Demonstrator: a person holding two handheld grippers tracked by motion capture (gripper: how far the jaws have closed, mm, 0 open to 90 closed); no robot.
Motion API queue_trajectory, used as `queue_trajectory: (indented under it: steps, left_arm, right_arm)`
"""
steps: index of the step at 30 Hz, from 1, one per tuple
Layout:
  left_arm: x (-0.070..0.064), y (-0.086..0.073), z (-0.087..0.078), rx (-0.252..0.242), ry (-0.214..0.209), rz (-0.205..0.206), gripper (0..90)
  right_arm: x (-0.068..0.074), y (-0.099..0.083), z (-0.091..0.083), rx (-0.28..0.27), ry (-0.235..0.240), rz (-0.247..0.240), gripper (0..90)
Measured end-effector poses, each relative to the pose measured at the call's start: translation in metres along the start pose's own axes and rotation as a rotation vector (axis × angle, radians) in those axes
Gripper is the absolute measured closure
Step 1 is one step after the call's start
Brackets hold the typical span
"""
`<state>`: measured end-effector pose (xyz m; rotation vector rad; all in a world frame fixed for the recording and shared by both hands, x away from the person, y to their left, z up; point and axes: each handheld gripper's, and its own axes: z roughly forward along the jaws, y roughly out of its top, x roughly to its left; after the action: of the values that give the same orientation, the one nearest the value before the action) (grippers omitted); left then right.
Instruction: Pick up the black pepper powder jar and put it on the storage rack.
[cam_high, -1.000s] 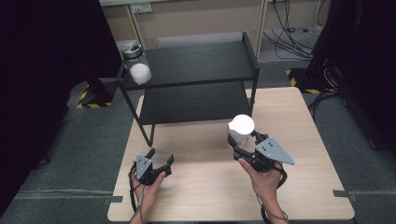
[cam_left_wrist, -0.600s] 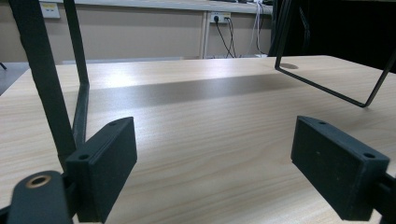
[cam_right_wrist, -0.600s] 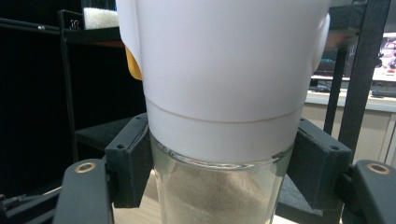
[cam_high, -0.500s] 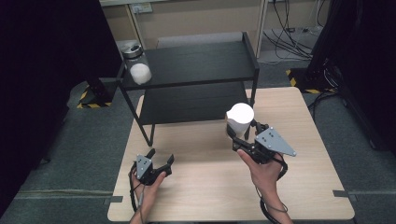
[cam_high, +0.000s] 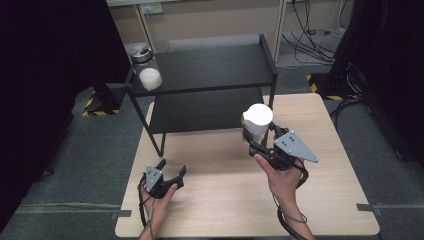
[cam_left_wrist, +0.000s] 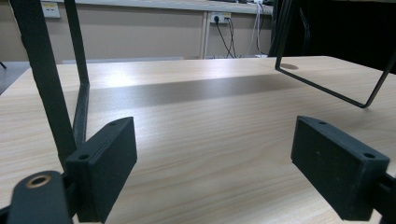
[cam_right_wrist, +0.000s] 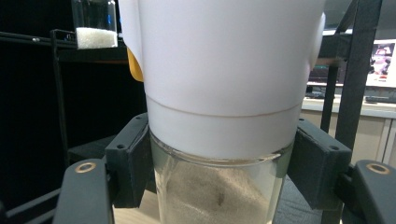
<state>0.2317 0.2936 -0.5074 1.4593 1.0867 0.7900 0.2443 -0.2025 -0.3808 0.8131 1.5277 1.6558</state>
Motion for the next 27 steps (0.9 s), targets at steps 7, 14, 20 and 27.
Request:
queue_trajectory:
  steps: [7, 14, 20, 27]
  left_arm:
    - [0.0, 0.0, 0.0, -0.001, -0.001, -0.001, 13.8]
    - [0.0, 0.0, 0.0, -0.001, 0.0, -0.001, 13.8]
    - [0.0, 0.0, 0.0, -0.001, 0.0, 0.0, 13.8]
    - [0.0, 0.0, 0.0, 0.0, -0.001, 0.0, 13.8]
  right_arm:
    - [0.0, 0.003, 0.003, -0.007, -0.01, -0.001, 30.9]
    - [0.0, 0.01, 0.007, -0.019, -0.019, -0.003, 30.8]
    - [0.001, 0.017, 0.01, -0.038, -0.025, -0.003, 30.9]
    - [0.002, 0.024, 0.013, -0.057, -0.034, -0.002, 30.9]
